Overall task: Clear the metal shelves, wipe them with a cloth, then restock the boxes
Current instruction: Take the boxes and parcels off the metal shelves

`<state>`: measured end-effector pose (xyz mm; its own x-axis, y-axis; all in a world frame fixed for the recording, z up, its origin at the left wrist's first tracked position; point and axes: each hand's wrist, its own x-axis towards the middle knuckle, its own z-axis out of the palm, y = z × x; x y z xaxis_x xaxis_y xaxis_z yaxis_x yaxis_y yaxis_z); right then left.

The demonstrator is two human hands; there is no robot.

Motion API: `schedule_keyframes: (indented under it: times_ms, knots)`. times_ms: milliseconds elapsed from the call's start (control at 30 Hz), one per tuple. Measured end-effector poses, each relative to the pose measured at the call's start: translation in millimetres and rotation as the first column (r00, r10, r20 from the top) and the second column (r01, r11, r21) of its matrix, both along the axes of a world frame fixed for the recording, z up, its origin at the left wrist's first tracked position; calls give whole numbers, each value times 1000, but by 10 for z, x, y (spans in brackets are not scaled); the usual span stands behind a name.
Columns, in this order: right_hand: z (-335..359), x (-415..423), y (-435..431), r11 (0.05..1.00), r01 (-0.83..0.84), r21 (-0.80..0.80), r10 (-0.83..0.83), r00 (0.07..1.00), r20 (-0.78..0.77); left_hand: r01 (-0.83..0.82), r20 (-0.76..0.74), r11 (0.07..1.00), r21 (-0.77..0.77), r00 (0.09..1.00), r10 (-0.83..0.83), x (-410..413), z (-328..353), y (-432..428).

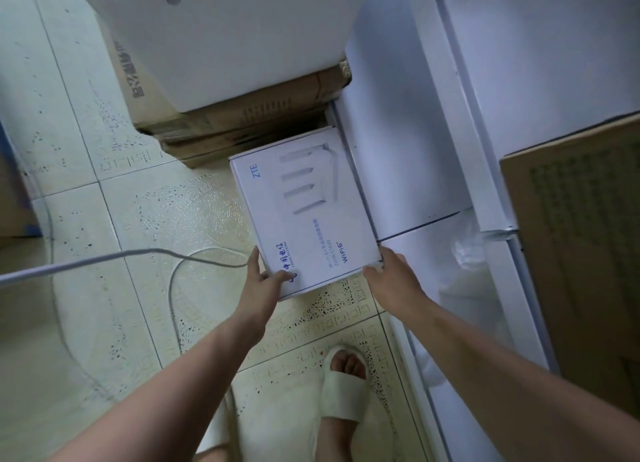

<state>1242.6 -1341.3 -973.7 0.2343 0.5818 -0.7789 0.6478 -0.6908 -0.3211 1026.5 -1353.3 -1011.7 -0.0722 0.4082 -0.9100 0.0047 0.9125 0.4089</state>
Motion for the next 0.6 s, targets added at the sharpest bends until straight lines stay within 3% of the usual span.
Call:
schedule_keyframes:
  times_ms: [167, 300, 500, 600]
  knots:
    - [512, -127, -284, 995, 83, -47, -80, 995, 60, 209, -52, 977, -32, 976, -211, 3, 541, 9]
    - [1507, -496, -308, 987, 138, -84, -139, 990, -12, 269, -108, 961, 70, 959, -260, -52, 1624, 7]
    - [4024, -1344, -94, 974, 225, 6, -211, 923, -322, -34, -73, 978, 207, 996, 50, -562, 4168, 18]
    - [5197, -1702, -93, 976, 180, 120, -102, 870, -482, -314, 108, 887, 338, 949, 295, -789, 5455, -52]
